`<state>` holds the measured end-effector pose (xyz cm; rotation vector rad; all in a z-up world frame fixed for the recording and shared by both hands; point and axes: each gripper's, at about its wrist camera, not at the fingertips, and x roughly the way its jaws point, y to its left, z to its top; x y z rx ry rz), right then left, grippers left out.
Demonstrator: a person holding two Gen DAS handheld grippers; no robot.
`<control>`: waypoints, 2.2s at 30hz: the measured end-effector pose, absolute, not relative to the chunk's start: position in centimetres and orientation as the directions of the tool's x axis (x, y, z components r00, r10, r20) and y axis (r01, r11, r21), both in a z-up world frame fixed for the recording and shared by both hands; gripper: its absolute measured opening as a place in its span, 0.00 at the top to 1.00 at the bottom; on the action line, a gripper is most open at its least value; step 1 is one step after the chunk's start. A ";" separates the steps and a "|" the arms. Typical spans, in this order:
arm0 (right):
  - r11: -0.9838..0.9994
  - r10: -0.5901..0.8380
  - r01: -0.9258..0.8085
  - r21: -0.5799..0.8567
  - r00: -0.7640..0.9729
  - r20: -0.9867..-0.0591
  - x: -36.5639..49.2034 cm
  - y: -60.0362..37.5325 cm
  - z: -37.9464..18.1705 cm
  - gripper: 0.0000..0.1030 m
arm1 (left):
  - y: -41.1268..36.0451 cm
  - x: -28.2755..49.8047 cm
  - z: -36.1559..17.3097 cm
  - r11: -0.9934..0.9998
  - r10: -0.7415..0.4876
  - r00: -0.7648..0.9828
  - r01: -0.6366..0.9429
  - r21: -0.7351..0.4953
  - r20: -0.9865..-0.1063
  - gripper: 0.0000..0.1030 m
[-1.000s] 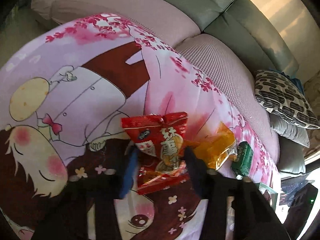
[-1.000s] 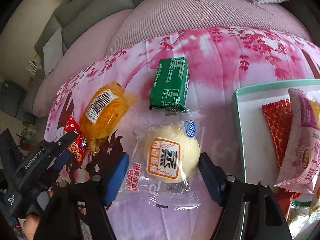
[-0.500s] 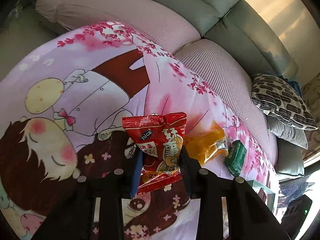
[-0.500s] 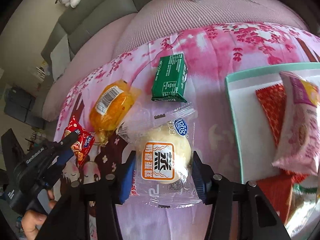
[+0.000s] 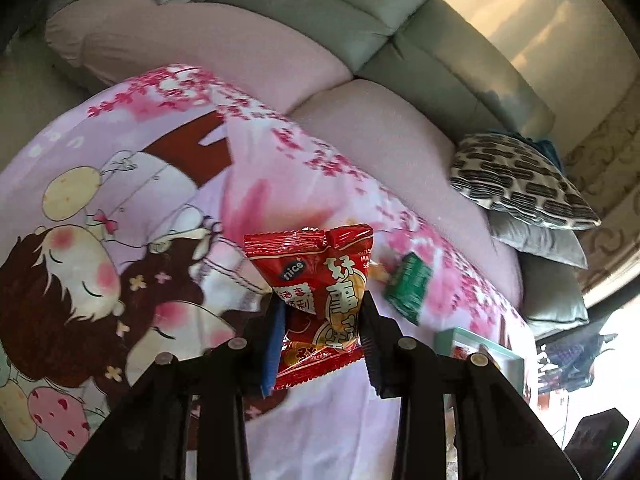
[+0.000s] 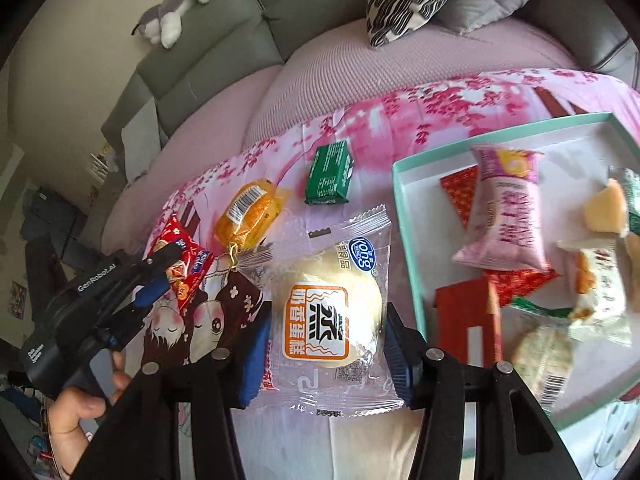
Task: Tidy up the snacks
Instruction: 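Carry the red snack bag and bun pack over the tray with both grippers, then lower both grippers into the tray and open them to release the snacks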
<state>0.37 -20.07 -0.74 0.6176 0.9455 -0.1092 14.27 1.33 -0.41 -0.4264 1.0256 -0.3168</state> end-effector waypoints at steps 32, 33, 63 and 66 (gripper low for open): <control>0.570 -0.180 0.676 0.468 0.659 -0.731 -11.2 -38.0 3.3 0.47 | -12.7 7.0 3.7 0.823 -0.540 0.407 0.436 -0.363 -0.736 0.65; 0.561 -0.184 0.680 0.473 0.659 -0.729 -11.5 -38.4 3.3 0.47 | -13.3 6.6 3.8 0.813 -0.550 0.397 0.455 -0.362 -0.735 0.65; 0.650 -0.187 0.592 0.477 0.733 -0.654 -7.6 -40.1 0.2 0.47 | -19.4 7.1 0.3 0.811 -0.502 0.438 0.538 -0.231 -0.746 0.65; 0.654 -0.183 0.583 0.482 0.740 -0.647 -7.2 -40.2 -0.3 0.47 | -19.9 7.4 -0.1 0.810 -0.499 0.442 0.543 -0.220 -0.745 0.64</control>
